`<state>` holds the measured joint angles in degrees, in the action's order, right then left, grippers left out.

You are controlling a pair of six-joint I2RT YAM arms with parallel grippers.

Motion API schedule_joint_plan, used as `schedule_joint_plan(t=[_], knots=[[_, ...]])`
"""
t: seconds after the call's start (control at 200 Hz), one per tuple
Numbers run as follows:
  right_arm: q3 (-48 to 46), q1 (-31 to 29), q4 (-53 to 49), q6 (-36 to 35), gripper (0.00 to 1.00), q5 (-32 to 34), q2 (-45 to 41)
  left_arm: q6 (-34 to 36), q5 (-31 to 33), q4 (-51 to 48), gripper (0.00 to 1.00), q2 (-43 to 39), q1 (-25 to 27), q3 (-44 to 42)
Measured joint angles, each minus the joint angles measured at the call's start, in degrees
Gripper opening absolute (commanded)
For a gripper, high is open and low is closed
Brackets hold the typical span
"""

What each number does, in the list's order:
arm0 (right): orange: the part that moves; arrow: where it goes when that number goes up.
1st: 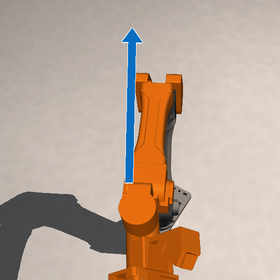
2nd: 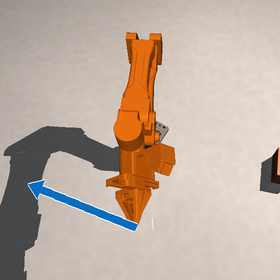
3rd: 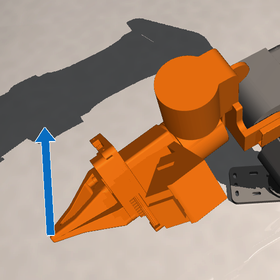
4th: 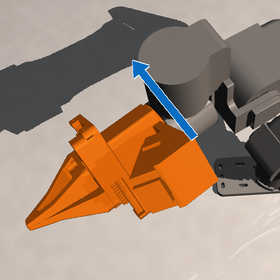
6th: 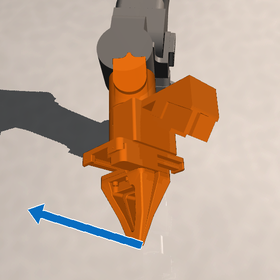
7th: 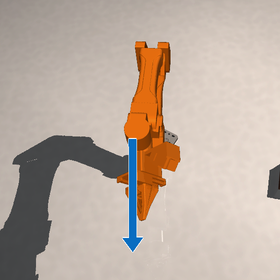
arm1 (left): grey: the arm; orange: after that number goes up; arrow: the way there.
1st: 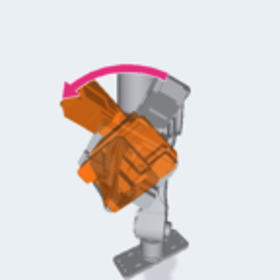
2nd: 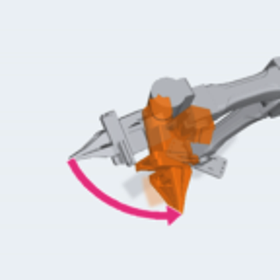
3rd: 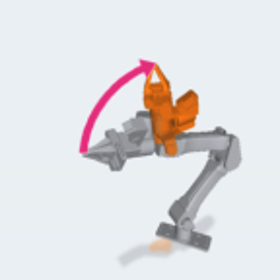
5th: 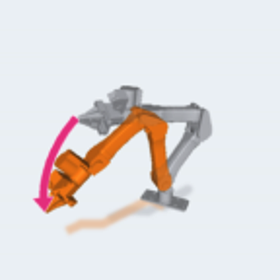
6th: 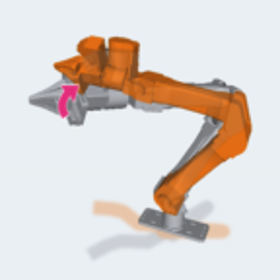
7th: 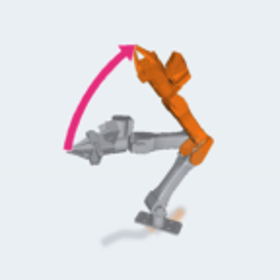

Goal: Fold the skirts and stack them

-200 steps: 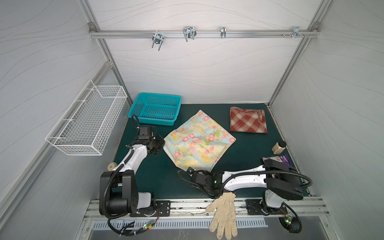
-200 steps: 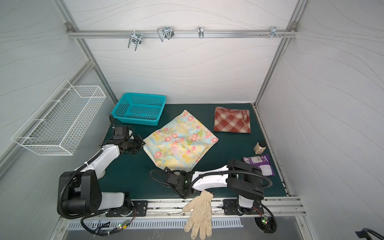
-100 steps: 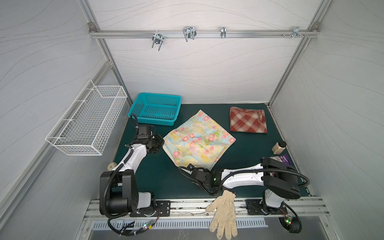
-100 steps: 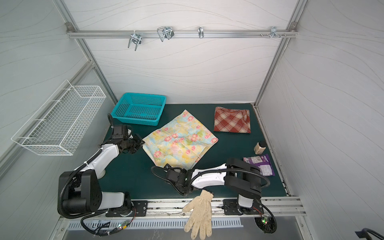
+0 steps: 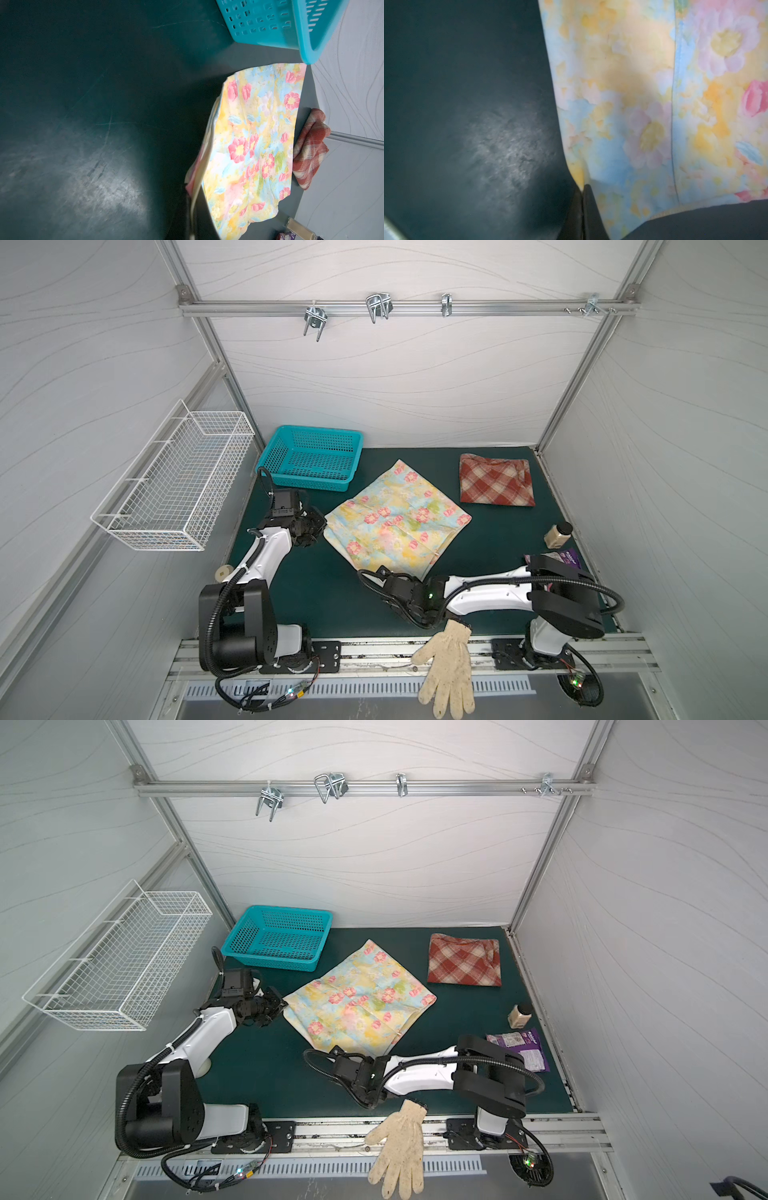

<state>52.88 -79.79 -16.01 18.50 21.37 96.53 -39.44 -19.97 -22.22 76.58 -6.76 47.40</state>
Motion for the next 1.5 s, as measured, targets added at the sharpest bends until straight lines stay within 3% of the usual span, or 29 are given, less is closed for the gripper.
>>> schedule_joint_plan(t=[0.505, 0.921, 1.161, 1.326, 1.496], knots=[[1.46, -3.52, -1.16, 7.58, 0.0, -14.8, -14.88, 0.44, 0.96, -8.44, 0.0, -15.85, -2.32, 3.54], [-2.21, -3.5, -0.39, 16.48, 0.0, -20.41, -31.3, -1.84, -2.99, -10.91, 0.0, -22.67, -2.32, 6.67], [-6.19, 2.08, -2.08, 18.91, 0.0, -22.32, -35.58, -2.71, -2.49, -9.29, 0.0, -19.04, 3.72, 8.07], [-8.7, 8.17, -5.51, 19.58, 0.0, -23.61, -37.68, -2.78, 0.7, -5.77, 0.0, -12.7, 9.92, 10.19], [-10.43, 16.26, -7.04, 18.75, 0.0, -25.03, -39.19, -2.78, 2.67, -3.02, 0.0, -4.74, 12.13, 12.76]])
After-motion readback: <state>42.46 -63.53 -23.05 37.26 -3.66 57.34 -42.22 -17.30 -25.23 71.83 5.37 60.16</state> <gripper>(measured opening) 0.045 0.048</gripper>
